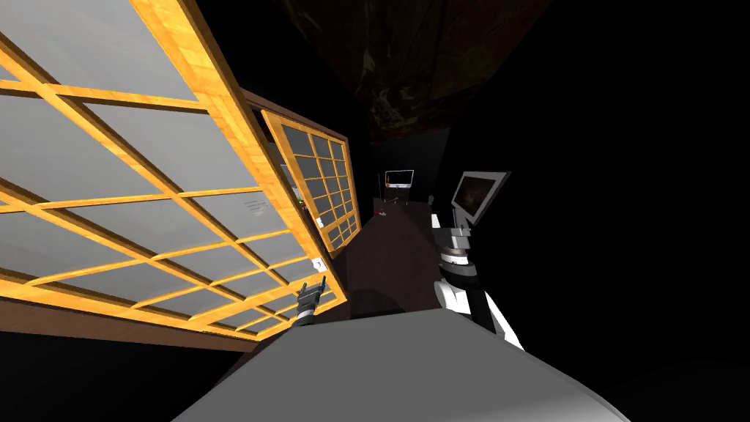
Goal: Pull the door open
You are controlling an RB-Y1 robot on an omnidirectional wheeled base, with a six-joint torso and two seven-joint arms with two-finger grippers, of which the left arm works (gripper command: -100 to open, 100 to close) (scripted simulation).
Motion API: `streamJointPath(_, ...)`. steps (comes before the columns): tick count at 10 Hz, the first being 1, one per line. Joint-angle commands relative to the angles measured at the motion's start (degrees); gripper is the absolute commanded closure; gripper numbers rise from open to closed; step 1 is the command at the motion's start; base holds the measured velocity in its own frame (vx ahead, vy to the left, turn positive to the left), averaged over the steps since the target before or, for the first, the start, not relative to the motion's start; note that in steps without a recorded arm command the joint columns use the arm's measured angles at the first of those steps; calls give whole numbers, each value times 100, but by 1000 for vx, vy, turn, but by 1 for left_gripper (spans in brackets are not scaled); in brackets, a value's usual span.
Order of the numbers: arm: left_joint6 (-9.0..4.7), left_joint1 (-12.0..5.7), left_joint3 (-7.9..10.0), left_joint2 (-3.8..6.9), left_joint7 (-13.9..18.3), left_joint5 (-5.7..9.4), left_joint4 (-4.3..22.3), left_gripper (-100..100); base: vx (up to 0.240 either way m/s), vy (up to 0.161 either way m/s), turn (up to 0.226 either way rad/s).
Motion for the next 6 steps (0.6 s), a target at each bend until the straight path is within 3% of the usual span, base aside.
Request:
streamJointPath(1,-8,50,-70,88,51,-40,-61,-100,-235,54,-15)
streamJointPath(2,0,30,-41,54,26,-23,-42,-100,-108,23,-6)
streamJointPath(3,-65,19,17,99,115,5,66,-100,117,36,-112)
streamJointPath(6,-186,-13,130,170,267,59,270,-100,207,32,-122)
